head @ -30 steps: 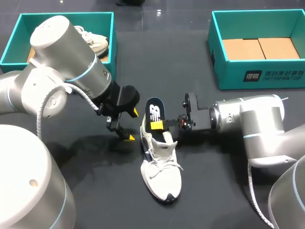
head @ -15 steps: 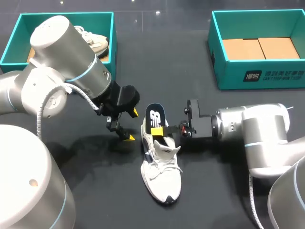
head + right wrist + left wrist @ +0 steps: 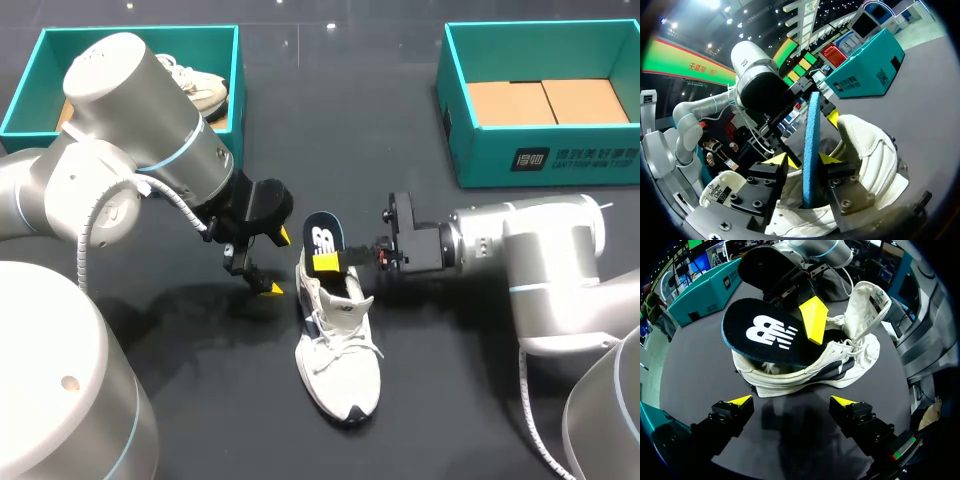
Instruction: Take the shoe out of the shoebox, open the shoe tongue, remove and reinsert the insole, then place the shoe into the shoebox
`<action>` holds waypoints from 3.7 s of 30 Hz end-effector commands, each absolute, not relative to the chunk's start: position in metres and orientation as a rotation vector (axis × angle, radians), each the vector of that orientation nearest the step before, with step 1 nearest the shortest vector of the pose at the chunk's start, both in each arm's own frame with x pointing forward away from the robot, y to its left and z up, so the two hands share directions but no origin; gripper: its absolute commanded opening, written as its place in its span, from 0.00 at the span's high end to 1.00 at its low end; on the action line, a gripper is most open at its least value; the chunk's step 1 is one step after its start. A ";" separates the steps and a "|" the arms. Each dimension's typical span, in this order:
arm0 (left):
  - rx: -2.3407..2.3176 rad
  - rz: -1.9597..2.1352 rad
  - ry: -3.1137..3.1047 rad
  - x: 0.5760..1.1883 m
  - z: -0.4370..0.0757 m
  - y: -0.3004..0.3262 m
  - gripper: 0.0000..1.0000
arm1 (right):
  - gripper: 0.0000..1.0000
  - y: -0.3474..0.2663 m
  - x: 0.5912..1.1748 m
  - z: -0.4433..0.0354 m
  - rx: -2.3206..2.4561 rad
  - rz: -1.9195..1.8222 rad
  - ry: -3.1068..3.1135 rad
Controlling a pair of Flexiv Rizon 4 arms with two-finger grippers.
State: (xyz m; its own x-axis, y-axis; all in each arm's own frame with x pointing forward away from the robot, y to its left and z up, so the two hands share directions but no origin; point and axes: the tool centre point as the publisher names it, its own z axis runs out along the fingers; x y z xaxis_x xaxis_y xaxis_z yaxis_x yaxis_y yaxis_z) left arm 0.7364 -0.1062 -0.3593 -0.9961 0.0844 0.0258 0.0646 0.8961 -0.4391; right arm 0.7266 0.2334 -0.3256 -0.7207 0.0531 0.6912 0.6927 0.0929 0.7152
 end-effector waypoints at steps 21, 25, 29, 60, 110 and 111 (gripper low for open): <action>-0.120 0.696 -3.016 0.736 -0.360 -0.106 0.00 | 1.00 0.227 0.743 -0.331 -0.752 -1.633 -1.846; -0.120 0.696 -3.016 0.736 -0.360 -0.106 0.00 | 1.00 0.228 0.730 -0.339 -0.776 -1.625 -1.818; -0.120 0.696 -3.016 0.736 -0.360 -0.106 0.00 | 1.00 0.229 0.717 -0.344 -0.804 -1.613 -1.802; -0.120 0.696 -3.016 0.736 -0.360 -0.106 0.00 | 1.00 0.231 0.751 -0.323 -0.722 -1.615 -1.899; -0.135 0.723 -3.047 0.739 -0.343 -0.090 0.00 | 0.50 0.207 0.741 -0.310 -0.796 -1.539 -2.006; -0.139 0.732 -3.044 0.739 -0.340 -0.088 0.00 | 0.50 0.206 0.741 -0.309 -0.799 -1.535 -2.010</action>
